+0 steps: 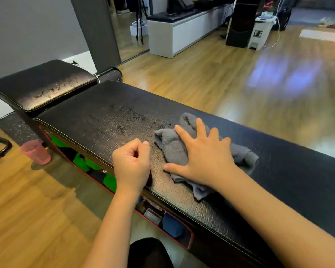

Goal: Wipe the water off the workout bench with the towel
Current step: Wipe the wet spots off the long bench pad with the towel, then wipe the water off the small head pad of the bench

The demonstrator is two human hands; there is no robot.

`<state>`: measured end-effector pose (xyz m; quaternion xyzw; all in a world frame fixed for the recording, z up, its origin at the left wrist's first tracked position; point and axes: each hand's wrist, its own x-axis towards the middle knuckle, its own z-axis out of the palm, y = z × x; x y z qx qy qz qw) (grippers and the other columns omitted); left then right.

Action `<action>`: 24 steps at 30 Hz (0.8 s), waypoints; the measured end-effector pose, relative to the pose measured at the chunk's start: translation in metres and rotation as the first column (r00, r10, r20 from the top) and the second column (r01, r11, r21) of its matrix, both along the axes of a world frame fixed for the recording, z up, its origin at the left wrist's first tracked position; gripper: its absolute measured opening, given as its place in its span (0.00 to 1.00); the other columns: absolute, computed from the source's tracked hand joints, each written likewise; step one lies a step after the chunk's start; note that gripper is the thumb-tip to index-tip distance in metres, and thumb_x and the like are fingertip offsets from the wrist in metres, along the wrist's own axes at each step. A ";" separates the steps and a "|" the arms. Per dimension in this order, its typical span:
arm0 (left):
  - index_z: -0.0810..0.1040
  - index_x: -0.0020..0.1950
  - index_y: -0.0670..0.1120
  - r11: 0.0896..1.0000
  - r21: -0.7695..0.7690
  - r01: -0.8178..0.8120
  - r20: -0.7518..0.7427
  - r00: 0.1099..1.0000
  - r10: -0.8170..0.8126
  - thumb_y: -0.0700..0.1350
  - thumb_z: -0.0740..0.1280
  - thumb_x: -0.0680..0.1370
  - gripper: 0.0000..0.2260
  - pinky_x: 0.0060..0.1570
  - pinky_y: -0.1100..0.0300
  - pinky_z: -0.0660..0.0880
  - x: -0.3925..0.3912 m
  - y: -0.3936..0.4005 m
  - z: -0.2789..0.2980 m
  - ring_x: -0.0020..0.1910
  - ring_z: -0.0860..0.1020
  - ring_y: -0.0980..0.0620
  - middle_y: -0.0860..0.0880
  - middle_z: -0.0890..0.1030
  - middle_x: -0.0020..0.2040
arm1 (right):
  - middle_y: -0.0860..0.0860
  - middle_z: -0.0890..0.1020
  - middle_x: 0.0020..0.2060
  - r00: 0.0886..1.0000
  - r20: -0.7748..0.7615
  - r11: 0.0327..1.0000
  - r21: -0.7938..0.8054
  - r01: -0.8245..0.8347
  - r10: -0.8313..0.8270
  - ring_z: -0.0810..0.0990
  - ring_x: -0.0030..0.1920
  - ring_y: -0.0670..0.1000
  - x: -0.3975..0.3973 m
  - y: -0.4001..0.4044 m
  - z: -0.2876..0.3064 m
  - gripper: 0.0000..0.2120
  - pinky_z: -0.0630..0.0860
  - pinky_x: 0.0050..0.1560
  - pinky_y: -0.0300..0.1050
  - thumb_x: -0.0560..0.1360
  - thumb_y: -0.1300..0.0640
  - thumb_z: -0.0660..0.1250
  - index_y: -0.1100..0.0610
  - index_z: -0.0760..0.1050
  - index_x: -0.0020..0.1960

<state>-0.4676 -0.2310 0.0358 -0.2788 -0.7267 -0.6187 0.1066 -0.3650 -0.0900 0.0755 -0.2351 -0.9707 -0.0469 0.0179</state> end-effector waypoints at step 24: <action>0.57 0.28 0.48 0.962 0.264 -0.067 0.177 0.984 0.020 0.46 0.63 0.76 0.20 0.27 0.43 0.54 -0.013 -0.005 -0.009 0.29 0.55 0.46 0.46 0.56 0.27 | 0.54 0.70 0.65 0.985 -0.146 0.990 0.121 -0.076 0.094 0.71 0.58 0.63 -0.083 0.064 -0.001 0.26 0.70 0.52 0.59 0.74 0.37 0.64 0.44 0.66 0.69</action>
